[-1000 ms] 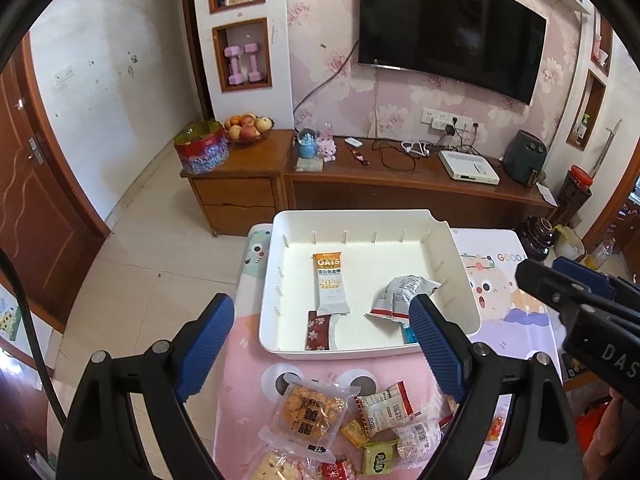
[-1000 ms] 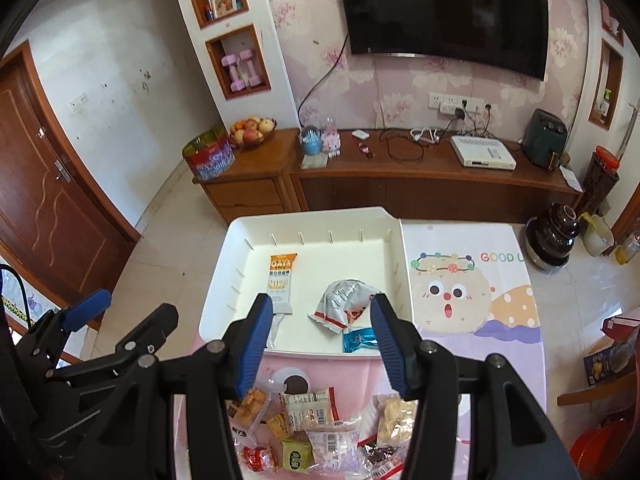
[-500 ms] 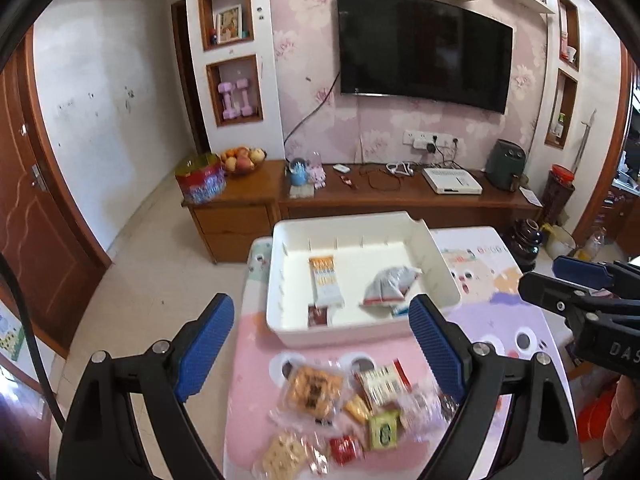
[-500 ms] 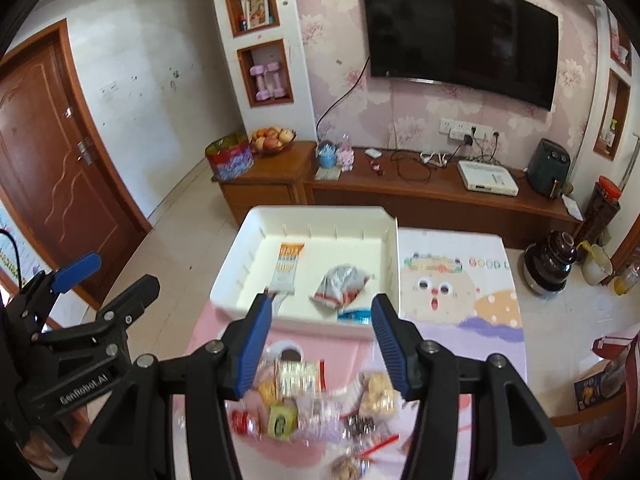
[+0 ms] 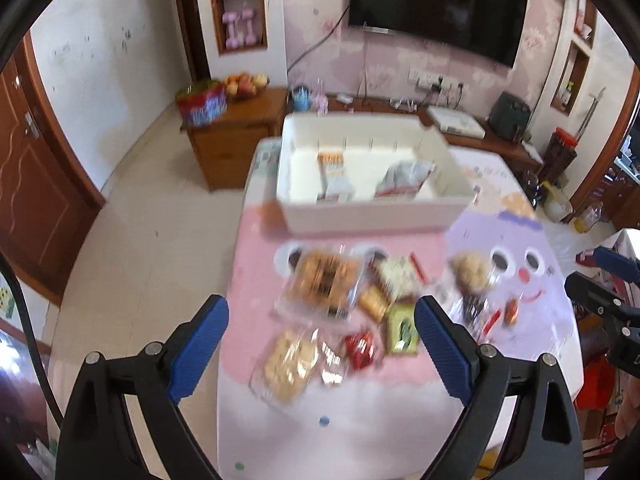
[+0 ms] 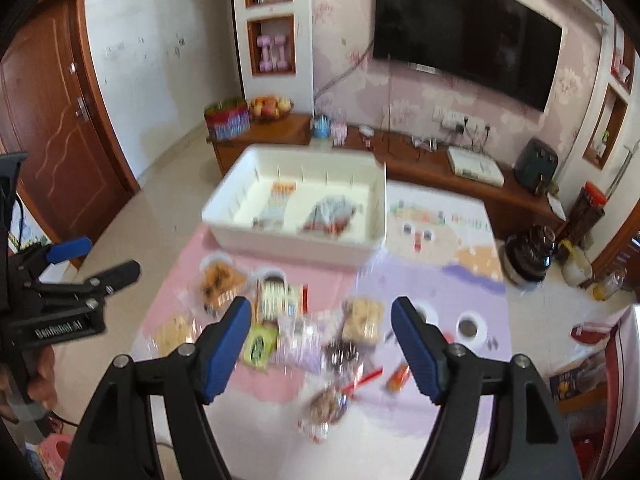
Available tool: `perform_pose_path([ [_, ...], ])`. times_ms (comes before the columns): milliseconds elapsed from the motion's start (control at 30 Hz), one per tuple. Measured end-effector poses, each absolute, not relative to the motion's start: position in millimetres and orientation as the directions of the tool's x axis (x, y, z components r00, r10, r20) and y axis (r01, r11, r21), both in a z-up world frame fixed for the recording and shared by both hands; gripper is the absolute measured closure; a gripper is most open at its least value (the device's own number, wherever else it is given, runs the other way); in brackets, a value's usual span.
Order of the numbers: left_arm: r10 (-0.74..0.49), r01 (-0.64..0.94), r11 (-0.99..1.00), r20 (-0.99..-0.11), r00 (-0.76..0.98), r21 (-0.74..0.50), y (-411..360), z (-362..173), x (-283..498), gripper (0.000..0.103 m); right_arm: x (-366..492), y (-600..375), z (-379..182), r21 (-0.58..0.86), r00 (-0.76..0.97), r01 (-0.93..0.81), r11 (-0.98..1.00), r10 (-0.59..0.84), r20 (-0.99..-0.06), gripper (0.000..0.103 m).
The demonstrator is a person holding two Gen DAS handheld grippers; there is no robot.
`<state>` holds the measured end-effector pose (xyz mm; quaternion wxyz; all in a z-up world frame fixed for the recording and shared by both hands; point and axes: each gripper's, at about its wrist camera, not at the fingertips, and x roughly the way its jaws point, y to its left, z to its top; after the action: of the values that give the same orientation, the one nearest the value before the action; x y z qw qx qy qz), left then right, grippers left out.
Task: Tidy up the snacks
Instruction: 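Withdraw both tools from the tray back over the snack pile, then grasp the puffed rice cake bag with the left tool while the right grasps the nut brittle bag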
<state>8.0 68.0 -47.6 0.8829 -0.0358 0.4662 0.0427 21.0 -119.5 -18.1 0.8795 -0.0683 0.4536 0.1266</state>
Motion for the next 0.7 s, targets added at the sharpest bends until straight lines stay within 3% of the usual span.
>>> perform_pose_path([
  [367,0.119,-0.097,0.991,-0.915,0.387,0.088,89,-151,-6,0.01,9,-142,-124,0.076,0.373,-0.162,0.984,0.132,-0.918,0.03],
  [700,0.089,-0.053,0.996,-0.955,0.282,0.077,107,-206,15,0.01,16,-150,-180,0.103,0.268,-0.074,0.992,0.119,-0.956,0.03],
])
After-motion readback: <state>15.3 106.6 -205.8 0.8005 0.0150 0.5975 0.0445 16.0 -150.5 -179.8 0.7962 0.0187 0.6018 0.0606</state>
